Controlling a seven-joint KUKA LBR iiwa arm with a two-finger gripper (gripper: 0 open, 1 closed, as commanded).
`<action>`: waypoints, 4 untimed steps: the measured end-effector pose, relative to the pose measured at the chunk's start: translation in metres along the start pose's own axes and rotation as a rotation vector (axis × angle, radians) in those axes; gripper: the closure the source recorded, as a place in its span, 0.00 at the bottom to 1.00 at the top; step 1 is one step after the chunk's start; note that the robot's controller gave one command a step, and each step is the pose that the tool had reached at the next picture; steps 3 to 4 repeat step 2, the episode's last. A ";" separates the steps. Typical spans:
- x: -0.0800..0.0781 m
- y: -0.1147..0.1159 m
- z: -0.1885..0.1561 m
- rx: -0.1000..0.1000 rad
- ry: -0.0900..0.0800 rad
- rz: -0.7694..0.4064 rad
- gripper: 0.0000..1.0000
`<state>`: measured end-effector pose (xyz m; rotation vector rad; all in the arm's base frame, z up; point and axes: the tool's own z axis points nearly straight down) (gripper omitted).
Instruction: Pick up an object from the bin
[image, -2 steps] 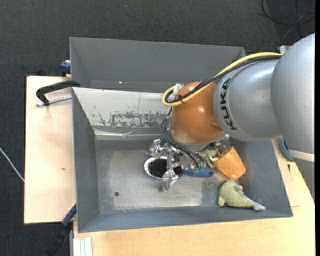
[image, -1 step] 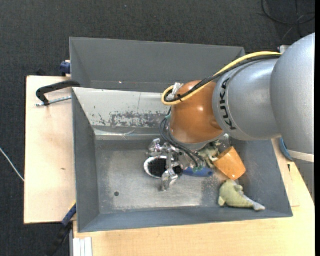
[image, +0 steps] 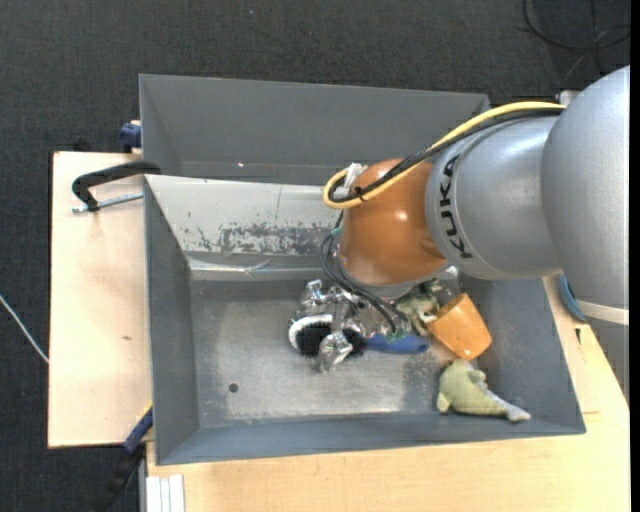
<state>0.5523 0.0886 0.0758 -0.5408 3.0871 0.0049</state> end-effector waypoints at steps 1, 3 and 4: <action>-0.002 0.000 -0.028 0.002 0.000 0.001 1.00; -0.003 0.001 -0.032 0.001 0.002 0.003 1.00; -0.003 0.001 -0.032 0.001 0.002 0.003 1.00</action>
Offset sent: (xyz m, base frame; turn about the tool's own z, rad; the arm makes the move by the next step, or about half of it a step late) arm 0.0002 -0.0002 0.0255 0.0000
